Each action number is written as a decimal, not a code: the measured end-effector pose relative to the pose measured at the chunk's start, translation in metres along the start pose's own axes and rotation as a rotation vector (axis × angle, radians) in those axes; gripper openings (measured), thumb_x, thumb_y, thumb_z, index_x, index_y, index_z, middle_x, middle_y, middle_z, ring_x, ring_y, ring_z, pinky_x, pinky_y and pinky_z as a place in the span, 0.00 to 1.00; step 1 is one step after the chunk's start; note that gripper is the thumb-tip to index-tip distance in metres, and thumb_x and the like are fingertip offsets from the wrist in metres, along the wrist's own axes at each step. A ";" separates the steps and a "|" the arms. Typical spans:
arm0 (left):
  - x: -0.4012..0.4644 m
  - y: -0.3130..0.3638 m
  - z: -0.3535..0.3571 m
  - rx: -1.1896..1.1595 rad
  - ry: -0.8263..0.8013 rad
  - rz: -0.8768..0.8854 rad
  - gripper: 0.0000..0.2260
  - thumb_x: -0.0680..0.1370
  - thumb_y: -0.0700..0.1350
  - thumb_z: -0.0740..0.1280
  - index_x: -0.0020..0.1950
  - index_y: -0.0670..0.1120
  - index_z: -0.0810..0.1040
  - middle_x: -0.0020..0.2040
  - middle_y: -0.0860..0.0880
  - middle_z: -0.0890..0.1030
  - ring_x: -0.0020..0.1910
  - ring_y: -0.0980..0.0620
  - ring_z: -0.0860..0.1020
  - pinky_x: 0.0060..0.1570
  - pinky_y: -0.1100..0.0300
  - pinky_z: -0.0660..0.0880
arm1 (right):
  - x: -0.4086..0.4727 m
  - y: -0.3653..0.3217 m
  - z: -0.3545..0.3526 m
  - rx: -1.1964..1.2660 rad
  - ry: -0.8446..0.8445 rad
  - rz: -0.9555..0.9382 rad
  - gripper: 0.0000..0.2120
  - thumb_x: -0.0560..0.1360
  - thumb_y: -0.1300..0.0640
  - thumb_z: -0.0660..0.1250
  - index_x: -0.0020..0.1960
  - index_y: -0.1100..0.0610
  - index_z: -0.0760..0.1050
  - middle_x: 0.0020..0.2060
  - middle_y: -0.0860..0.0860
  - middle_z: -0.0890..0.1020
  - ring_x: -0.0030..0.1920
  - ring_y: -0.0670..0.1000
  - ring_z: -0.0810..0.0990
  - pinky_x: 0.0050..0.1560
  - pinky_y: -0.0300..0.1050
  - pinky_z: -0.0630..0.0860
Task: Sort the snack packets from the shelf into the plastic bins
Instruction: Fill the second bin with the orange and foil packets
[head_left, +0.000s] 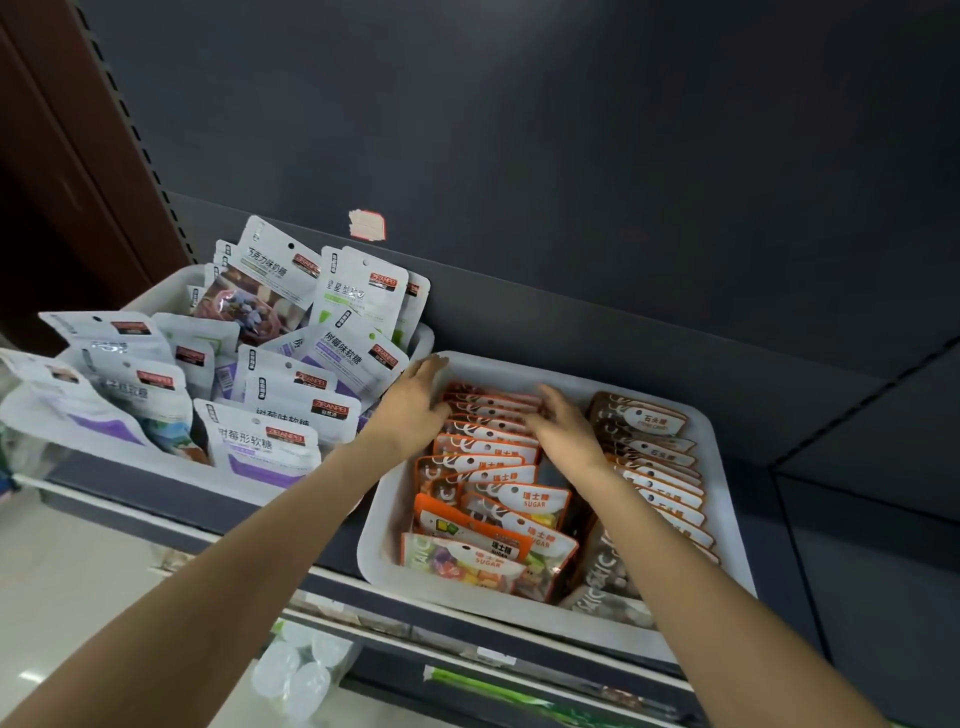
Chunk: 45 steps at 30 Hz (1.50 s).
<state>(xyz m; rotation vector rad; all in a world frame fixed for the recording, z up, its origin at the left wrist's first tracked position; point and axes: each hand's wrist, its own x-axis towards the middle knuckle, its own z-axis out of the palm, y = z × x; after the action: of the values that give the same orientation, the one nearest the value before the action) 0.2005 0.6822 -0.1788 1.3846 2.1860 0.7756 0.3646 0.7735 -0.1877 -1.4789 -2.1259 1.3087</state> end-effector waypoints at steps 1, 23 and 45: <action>-0.001 0.000 0.003 -0.015 -0.049 0.004 0.24 0.81 0.40 0.58 0.76 0.47 0.55 0.77 0.47 0.57 0.73 0.46 0.63 0.68 0.54 0.63 | -0.001 0.000 0.001 0.062 -0.011 0.031 0.26 0.81 0.54 0.58 0.77 0.49 0.54 0.72 0.52 0.65 0.66 0.52 0.72 0.59 0.43 0.71; -0.078 -0.012 -0.003 0.138 -0.245 0.213 0.12 0.74 0.46 0.71 0.58 0.47 0.81 0.65 0.50 0.74 0.66 0.53 0.69 0.65 0.60 0.62 | -0.056 0.015 -0.006 -0.515 0.003 -0.309 0.03 0.75 0.61 0.68 0.47 0.56 0.80 0.58 0.52 0.74 0.60 0.51 0.75 0.58 0.40 0.70; -0.098 -0.026 -0.017 0.223 -0.395 0.390 0.15 0.76 0.47 0.68 0.63 0.52 0.76 0.62 0.54 0.76 0.49 0.58 0.74 0.54 0.61 0.72 | -0.105 0.008 0.012 -0.527 0.087 -0.151 0.13 0.75 0.62 0.68 0.58 0.55 0.74 0.58 0.52 0.72 0.60 0.52 0.74 0.56 0.38 0.68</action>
<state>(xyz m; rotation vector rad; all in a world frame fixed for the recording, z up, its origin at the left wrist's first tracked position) 0.2124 0.5805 -0.1769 1.9249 1.7577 0.3421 0.4103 0.6791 -0.1713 -1.4712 -2.5877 0.6432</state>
